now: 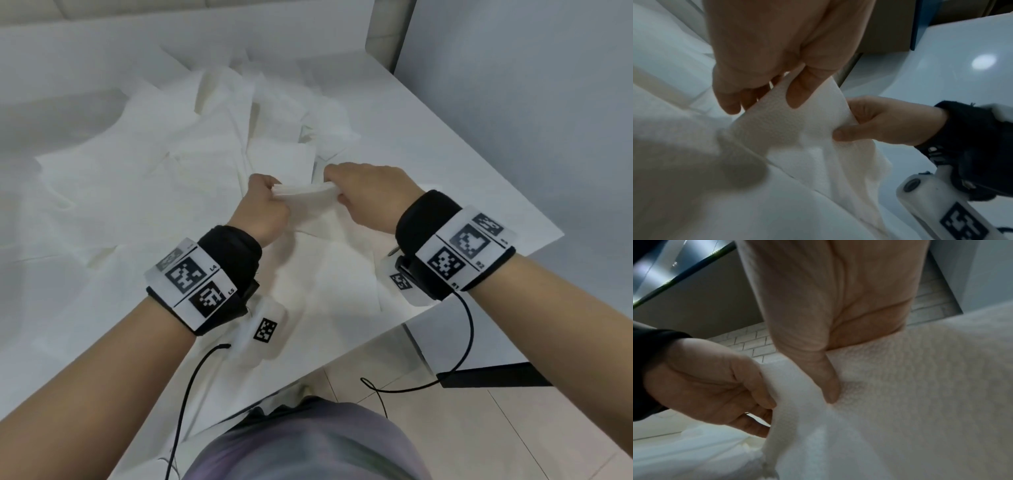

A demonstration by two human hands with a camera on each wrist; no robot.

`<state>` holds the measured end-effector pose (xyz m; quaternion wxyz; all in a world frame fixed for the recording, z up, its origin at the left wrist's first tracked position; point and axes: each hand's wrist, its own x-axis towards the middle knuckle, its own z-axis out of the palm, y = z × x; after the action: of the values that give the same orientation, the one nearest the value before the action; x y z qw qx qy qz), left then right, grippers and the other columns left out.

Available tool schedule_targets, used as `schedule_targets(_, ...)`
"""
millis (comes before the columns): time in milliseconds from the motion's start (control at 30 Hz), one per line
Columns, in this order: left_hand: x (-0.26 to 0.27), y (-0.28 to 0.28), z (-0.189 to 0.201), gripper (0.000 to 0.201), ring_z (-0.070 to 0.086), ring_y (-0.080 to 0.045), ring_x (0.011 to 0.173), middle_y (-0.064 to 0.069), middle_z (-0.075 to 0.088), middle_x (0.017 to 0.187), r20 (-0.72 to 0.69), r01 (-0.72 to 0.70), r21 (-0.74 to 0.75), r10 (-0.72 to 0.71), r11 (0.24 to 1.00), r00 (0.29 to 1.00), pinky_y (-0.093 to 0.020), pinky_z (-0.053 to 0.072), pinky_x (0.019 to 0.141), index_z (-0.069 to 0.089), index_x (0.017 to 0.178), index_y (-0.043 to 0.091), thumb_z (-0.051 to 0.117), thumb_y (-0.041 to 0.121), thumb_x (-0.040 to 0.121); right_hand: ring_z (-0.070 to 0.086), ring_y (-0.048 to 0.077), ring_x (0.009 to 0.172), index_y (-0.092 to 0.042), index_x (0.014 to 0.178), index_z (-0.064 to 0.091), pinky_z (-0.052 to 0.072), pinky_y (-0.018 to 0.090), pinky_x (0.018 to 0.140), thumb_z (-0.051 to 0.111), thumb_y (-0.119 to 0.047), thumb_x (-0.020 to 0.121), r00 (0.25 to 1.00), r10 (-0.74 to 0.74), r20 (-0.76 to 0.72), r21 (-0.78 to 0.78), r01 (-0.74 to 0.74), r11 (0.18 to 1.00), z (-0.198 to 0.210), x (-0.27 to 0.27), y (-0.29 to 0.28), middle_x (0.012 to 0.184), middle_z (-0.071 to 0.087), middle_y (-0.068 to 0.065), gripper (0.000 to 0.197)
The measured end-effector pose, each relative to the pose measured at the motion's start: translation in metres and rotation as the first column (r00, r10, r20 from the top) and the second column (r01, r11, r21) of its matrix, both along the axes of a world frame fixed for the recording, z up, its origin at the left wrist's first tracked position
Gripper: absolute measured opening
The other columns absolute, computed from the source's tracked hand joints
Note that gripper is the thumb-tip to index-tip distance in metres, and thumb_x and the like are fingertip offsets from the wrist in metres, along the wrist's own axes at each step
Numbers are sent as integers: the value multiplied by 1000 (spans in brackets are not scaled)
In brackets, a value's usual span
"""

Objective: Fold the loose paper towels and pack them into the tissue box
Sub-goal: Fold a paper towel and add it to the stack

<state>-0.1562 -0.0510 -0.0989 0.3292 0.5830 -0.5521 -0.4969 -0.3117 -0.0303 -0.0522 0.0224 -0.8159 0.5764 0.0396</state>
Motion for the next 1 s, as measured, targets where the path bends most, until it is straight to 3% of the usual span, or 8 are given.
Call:
schedule_targets(100,7,-2,12,43,51,-15,101,-1,44,113,-153,-110,-52,101,993,983,-19,43,80,28,117,16,59,12,88,52,25,94,-11,119,45,37,28,71,42,-10,95,950,-69,305,-37,85,996,17,-5,-3,109,55,5,24)
schedule_targets(233,10,0,37,58,59,-12,102,9,18,119,-224,-14,-130,-15,991,975,-6,40,77,33,135,5,61,25,89,51,9,84,-11,120,41,39,2,71,45,-11,95,617,-122,778,35,151,988,34,2,-6,98,52,-5,25)
schedule_targets(267,10,0,41,54,61,-12,104,-17,57,119,-244,2,-170,-44,985,969,-11,44,81,37,132,5,62,24,87,52,9,95,-10,123,38,40,5,82,43,-9,96,502,-143,853,93,124,988,34,6,-7,107,51,-5,27)
schedule_targets(467,4,13,47,31,48,21,80,14,39,98,-193,-112,-441,28,890,981,-4,42,72,23,108,13,41,-7,91,50,18,110,-16,110,21,42,39,104,34,-5,97,123,-261,958,260,20,965,18,36,-4,126,42,12,21)
schedule_targets(633,22,13,47,31,55,0,93,16,52,100,-184,-152,-396,83,906,979,-13,46,78,42,114,16,54,20,85,54,18,104,-19,124,15,48,32,94,46,6,88,185,-97,978,86,69,994,24,38,-7,123,44,14,54)
schedule_targets(767,37,18,49,28,61,-11,96,9,62,104,-139,-82,-333,37,939,990,-28,49,82,49,111,20,59,22,85,26,7,132,-12,145,15,17,-7,95,53,-4,89,633,77,770,-117,22,993,56,35,-24,147,26,-3,67)
schedule_targets(833,43,20,50,28,61,-11,97,9,62,103,-136,-81,-315,40,946,990,-28,49,83,49,108,22,60,23,82,41,3,121,-16,140,34,24,-3,84,47,-13,95,779,62,624,-109,8,994,69,38,-30,141,42,-5,47)
schedule_targets(1000,58,26,55,39,62,-16,103,3,64,112,-210,-115,-217,69,969,975,-36,50,90,50,109,25,58,27,70,60,-6,72,-20,126,53,50,23,80,47,-14,94,748,17,664,-14,-9,1000,83,52,-40,104,53,-20,33)
